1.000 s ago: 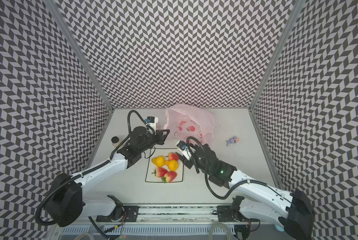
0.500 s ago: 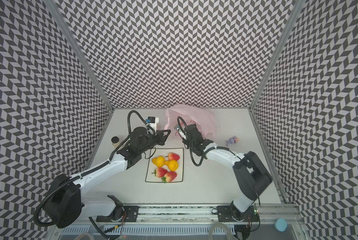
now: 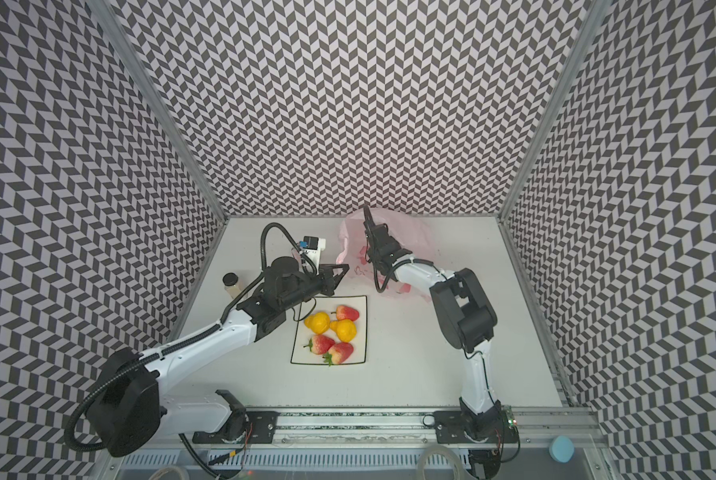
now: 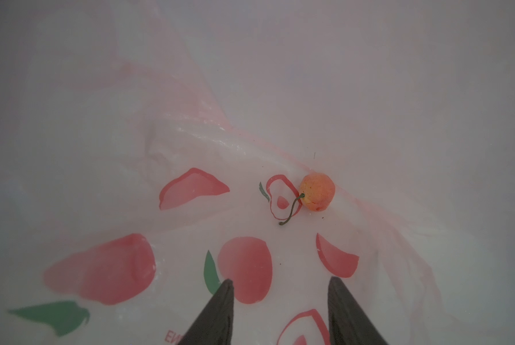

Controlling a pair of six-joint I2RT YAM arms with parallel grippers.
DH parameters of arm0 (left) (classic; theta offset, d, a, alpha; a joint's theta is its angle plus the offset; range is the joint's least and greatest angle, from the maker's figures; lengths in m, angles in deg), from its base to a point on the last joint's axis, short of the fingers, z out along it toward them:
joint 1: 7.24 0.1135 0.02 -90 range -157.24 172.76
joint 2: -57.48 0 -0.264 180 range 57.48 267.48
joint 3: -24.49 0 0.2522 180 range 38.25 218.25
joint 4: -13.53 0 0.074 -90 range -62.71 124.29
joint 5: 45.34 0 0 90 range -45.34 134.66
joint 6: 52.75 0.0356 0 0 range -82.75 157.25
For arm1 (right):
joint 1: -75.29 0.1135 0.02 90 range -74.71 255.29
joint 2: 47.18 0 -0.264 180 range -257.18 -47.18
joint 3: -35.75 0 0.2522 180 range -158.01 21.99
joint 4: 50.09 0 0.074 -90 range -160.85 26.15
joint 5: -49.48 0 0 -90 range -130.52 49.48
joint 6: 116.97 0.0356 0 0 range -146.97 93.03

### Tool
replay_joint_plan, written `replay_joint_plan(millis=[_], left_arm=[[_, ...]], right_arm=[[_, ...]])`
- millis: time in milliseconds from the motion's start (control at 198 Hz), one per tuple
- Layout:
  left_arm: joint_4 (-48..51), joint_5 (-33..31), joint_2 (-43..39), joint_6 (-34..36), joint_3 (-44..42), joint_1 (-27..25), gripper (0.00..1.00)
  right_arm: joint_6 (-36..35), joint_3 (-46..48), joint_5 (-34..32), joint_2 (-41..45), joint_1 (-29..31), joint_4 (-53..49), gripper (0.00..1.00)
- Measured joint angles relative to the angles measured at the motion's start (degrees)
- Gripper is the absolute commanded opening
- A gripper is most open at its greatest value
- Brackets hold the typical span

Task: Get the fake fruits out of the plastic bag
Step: 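Close the right gripper on the small peach inside the bag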

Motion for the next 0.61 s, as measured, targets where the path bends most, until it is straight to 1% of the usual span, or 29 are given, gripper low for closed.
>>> replay_joint_plan(millis=[40, 136, 212, 313, 485, 606], left_arm=[[0.0, 0.2, 0.0, 0.2, 0.0, -0.52, 0.0], [0.02, 0.61, 0.02, 0.63, 0.11, -1.46, 0.0], [0.07, 1.11, 0.09, 0.92, 0.68, -2.05, 0.0], [0.09, 2.03, 0.31, 1.99, 2.32, -2.75, 0.0], [0.2, 4.24, 1.44, 4.13, 5.44, -4.42, 0.0], [0.44, 5.99, 1.95, 5.18, 6.01, -5.18, 0.0]], right_arm=[[2.93, 0.04, 0.79, 0.0, -0.42, 0.33, 0.55], [9.66, 0.07, 2.58, -0.11, -1.49, 1.51, 0.56], [14.86, 0.07, 3.61, -0.66, -2.29, 3.04, 0.59], [21.07, 0.04, 4.0, -1.97, -3.63, 5.01, 0.61], [29.99, -3.23, 3.67, -6.93, -5.68, 4.46, 0.65], [34.77, -6.01, 3.78, -9.7, -6.93, 2.71, 0.67]])
